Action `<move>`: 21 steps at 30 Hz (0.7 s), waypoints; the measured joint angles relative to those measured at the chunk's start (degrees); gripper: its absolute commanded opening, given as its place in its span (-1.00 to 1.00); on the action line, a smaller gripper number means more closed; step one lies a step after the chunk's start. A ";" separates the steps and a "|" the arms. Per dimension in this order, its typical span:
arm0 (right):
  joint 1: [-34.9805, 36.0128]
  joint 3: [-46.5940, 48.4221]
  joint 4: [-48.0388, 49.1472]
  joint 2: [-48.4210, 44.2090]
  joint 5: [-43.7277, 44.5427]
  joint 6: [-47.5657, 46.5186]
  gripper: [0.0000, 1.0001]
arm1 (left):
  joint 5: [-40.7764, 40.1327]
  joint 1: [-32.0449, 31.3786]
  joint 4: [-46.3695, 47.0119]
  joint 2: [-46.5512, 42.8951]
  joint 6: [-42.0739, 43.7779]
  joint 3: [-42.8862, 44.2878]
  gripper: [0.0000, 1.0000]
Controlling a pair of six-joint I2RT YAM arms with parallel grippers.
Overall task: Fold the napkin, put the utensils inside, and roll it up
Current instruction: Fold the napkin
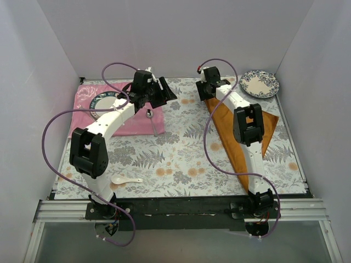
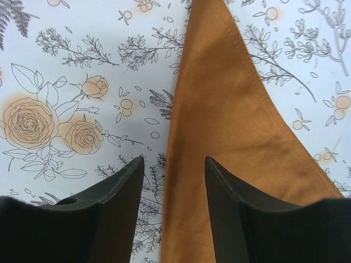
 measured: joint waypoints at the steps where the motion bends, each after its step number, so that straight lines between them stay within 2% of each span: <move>1: 0.17 0.02 -0.02 0.37 0.02 -0.11 0.04 | 0.31 -0.04 0.00 -0.02 0.00 0.02 0.22; 9: 0.35 0.02 -0.09 2.10 0.02 -0.42 -0.18 | 2.19 -0.07 0.00 -0.39 -0.02 0.07 0.21; 16: 0.37 0.04 0.07 2.29 0.02 -0.31 -0.49 | 2.86 -0.07 -0.04 -0.81 -0.02 0.07 0.21; 17: 0.39 0.04 0.04 2.32 0.00 -0.17 -0.62 | 2.97 -0.07 -0.02 -0.85 -0.02 0.07 0.21; 21: 0.37 0.37 0.13 2.60 0.00 0.02 -0.74 | 3.39 -0.04 -0.04 -0.92 0.00 0.07 0.21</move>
